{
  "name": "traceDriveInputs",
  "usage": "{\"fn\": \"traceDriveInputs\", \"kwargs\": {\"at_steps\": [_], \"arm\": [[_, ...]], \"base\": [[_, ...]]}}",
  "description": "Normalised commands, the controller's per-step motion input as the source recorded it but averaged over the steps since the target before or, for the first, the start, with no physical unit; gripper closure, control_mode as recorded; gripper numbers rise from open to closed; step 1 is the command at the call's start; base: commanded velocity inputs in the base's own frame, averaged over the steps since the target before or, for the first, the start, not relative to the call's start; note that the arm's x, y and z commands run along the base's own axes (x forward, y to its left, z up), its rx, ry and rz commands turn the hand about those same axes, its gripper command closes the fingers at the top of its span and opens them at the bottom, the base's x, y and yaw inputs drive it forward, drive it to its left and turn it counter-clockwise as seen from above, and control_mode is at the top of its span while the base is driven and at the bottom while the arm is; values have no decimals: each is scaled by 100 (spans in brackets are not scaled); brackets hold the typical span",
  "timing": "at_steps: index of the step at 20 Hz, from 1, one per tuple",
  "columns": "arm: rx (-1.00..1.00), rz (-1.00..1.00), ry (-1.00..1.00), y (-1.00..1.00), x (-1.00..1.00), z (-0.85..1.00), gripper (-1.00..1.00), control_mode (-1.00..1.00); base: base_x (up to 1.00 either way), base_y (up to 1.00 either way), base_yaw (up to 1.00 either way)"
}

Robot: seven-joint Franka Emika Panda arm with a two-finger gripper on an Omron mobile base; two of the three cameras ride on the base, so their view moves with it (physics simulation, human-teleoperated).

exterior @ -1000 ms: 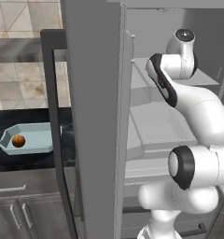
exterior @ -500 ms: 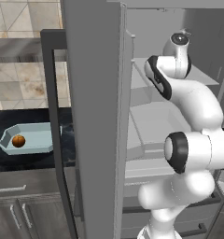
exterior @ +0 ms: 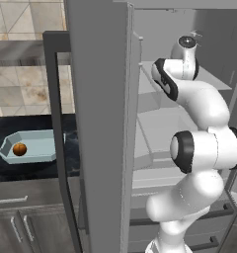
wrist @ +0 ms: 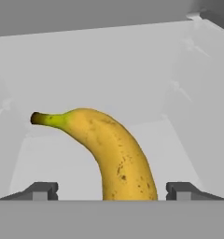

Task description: Pick the banana and orange from the fridge and place them inside the tupperware on the counter.

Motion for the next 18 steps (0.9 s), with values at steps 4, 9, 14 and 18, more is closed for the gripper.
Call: {"fn": "traceDriveInputs", "kwargs": {"at_steps": [4, 9, 14, 18], "arm": [[0, 0, 0, -2, 0, -24, 100, -100], [0, 0, -1, -1, 0, -17, 100, -100], [0, 0, -4, 0, -17, -3, 100, -100], [0, 0, 0, 0, -48, 0, 100, -100]], "base": [[0, 0, 0], [0, 0, 0], [0, 0, 0], [0, 0, 0]]}}
